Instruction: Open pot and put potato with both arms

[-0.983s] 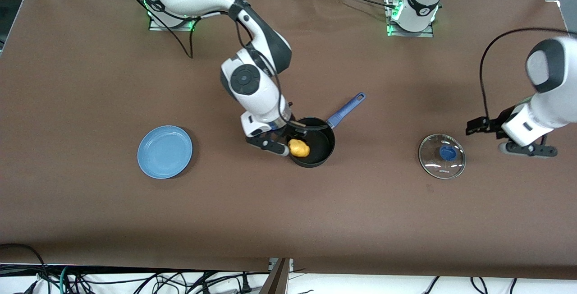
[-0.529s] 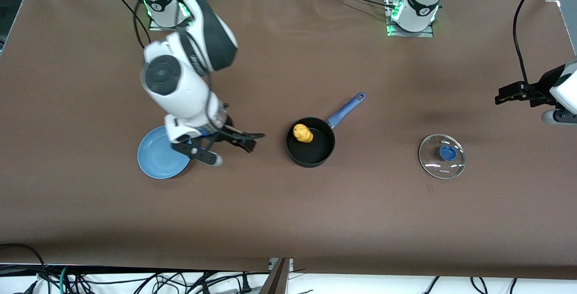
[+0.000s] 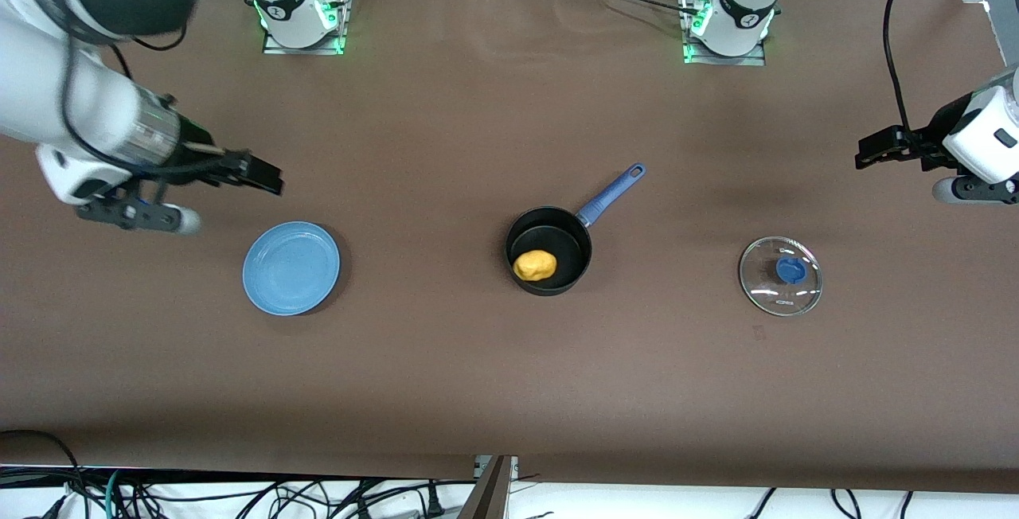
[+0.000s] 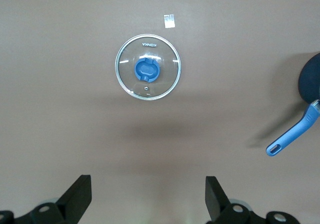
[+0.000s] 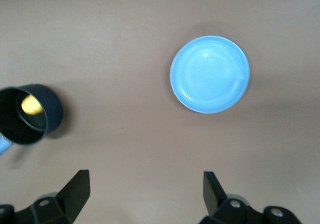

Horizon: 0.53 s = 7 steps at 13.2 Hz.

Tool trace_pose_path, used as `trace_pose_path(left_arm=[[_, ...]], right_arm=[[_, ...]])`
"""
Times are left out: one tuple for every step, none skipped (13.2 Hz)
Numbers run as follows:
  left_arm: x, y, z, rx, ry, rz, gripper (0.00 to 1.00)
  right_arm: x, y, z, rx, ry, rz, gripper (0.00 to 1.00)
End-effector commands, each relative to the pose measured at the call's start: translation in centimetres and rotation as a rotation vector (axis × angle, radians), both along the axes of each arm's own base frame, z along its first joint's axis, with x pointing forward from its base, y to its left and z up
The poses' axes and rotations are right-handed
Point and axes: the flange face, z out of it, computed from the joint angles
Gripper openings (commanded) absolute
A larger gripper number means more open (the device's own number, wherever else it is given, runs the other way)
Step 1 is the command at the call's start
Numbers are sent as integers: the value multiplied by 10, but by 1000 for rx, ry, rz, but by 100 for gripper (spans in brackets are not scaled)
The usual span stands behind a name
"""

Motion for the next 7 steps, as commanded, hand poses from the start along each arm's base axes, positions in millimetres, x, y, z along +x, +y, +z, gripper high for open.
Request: trace_pose_path(left_arm=[[8,4,7,26,-3,0,100],[11,6,5,24,1,0,100],[12,6,4,22,1,1,100],[12,4,4,22,0,-1,100],[12,4,4,21,0,-1,100],[12,4,4,19,0,-1,100],[12,4,4,18,0,-1,100]], right_arm=[[-33,-42,14,15,9,39,100],[-41,-49,20,-11,1,52,100],[-50,-51,27,-35,-9,70,100],[-60,-55,30,-55,-12,78,100],[-70,-60,32,-74,-15,90,100],[-76,-63,31,-82,-12,107,100],[-78,-65,33,-82,-15,131,100]])
